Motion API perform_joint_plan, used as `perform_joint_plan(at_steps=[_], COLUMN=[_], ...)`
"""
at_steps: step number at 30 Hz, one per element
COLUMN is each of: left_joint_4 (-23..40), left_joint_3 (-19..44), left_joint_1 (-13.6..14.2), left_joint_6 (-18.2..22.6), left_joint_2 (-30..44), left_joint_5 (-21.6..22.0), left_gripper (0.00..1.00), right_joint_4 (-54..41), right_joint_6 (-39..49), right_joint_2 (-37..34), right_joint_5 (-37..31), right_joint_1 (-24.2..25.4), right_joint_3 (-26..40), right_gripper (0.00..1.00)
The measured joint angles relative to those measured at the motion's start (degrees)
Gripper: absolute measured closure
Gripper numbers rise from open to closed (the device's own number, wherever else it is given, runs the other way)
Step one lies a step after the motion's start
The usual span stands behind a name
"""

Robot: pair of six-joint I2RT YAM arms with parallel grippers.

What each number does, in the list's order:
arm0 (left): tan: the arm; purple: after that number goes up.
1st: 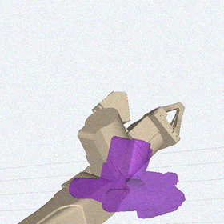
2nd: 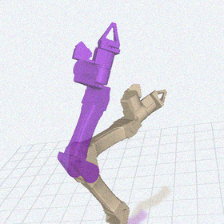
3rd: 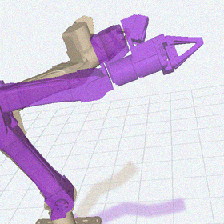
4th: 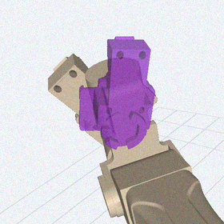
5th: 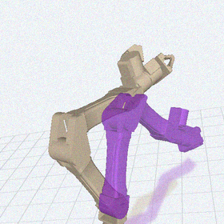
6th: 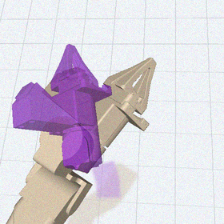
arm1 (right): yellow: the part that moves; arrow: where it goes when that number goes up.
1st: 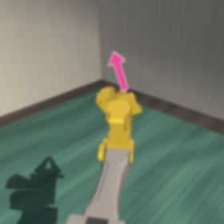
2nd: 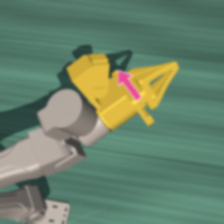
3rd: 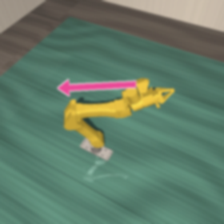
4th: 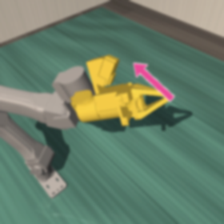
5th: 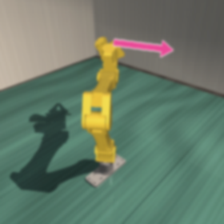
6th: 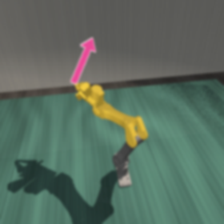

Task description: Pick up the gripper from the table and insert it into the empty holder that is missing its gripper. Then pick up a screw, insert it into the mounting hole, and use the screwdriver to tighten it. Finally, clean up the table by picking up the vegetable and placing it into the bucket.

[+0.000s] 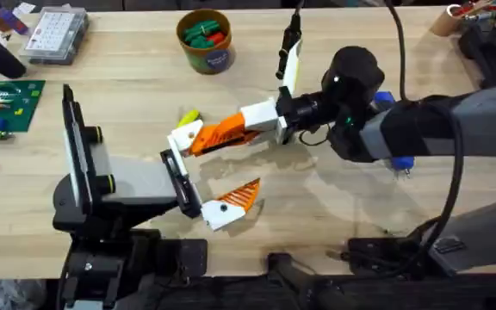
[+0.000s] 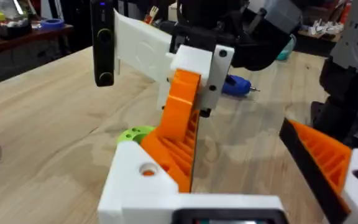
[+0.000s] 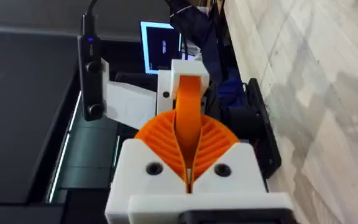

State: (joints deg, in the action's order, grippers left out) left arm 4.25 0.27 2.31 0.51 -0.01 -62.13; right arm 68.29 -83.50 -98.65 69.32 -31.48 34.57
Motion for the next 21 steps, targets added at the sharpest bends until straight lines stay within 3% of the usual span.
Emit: perform_joint_plan(at_steps=[21], left_joint_4=[1.1], left_joint_3=[0.0], left_joint_1=[0.0], left_joint_6=[0.0], left_joint_2=[0.0], left_joint_5=[0.2], left_gripper=[0.014], right_joint_4=[-2.8], right_joint_6=[4.3], right_joint_2=[0.0], right_joint_5=[-1.2], right_joint_1=[-1.2], right_joint_3=[0.4], right_gripper=[0.983])
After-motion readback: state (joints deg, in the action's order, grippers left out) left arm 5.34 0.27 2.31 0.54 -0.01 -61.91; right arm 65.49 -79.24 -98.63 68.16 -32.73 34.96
